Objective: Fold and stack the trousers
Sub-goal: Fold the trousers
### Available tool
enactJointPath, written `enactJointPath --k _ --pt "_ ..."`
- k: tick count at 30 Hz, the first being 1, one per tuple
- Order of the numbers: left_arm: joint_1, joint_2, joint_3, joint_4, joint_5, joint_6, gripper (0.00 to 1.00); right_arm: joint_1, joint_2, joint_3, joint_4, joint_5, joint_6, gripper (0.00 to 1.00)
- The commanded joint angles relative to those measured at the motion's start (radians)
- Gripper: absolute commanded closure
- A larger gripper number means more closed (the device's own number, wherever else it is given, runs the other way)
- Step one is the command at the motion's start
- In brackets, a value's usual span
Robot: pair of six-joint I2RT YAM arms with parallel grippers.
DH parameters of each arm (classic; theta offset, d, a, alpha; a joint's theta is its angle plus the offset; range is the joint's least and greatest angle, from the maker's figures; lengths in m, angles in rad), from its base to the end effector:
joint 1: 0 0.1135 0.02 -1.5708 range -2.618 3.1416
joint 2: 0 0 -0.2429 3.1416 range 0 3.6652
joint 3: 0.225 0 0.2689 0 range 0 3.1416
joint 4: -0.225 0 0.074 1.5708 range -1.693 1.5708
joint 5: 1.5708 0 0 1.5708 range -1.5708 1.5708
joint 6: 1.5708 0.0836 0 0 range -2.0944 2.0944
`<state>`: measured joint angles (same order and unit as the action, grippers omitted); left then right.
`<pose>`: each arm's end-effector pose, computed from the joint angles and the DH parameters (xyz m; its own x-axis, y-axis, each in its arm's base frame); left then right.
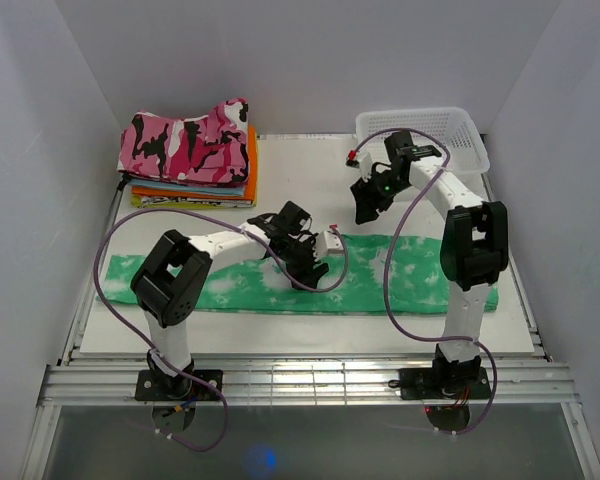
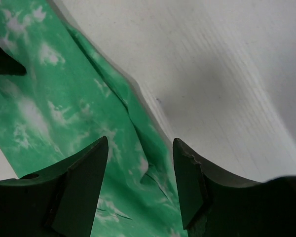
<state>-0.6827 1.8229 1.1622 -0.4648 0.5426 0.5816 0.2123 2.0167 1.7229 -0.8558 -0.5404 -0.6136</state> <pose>0.2731 -0.2777 0.1038 -0.1935 0.7637 -0.6159 0.9803 0.1251 -0.1528 0.4334 0.1374 0.1812 -0.5069 -0.6144 -0.6046 -0.8295 0.5384 0.1484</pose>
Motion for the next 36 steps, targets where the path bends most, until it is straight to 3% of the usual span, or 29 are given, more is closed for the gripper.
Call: enactJointPath --k 1,7,12,18,21,23,24,29,33,35,36 --pt "-0.049 0.027 0.050 0.051 -0.004 -0.068 0.28 0.032 0.002 0.003 0.021 0.006 -0.028 0.39" --pt "-0.103 0.067 -0.019 0.051 -0.030 -0.055 0.35 0.036 0.059 0.015 -0.046 0.020 -0.124 0.42" --pt "-0.103 0.078 -0.056 0.051 -0.050 -0.065 0.44 0.041 0.116 0.031 -0.238 0.039 -0.231 0.50" --pt "-0.110 0.067 -0.096 0.038 -0.032 -0.060 0.61 0.041 0.057 -0.078 -0.147 0.118 -0.259 0.53" --pt "-0.117 0.064 -0.124 0.029 -0.035 -0.063 0.65 0.041 0.073 -0.034 -0.179 0.125 -0.279 0.70" --pt "-0.118 0.059 -0.140 0.025 -0.038 -0.065 0.72 0.041 0.076 0.018 -0.210 0.126 -0.290 0.90" --pt "-0.120 0.053 -0.151 0.022 -0.039 -0.066 0.74 0.039 0.073 0.035 -0.210 0.126 -0.291 0.92" --pt "-0.136 0.039 -0.217 0.015 -0.055 -0.031 0.95 0.035 0.031 0.106 -0.100 0.174 -0.235 0.92" --pt "-0.152 0.047 -0.243 -0.001 -0.062 -0.002 1.00 0.042 0.017 0.090 -0.083 0.175 -0.218 0.92" --pt "-0.153 0.044 -0.240 -0.008 -0.055 0.004 1.00 0.050 0.020 0.087 -0.145 0.183 -0.242 0.69" --pt "-0.153 0.039 -0.236 -0.008 -0.050 -0.005 1.00 0.052 0.016 0.078 -0.158 0.183 -0.244 0.51"
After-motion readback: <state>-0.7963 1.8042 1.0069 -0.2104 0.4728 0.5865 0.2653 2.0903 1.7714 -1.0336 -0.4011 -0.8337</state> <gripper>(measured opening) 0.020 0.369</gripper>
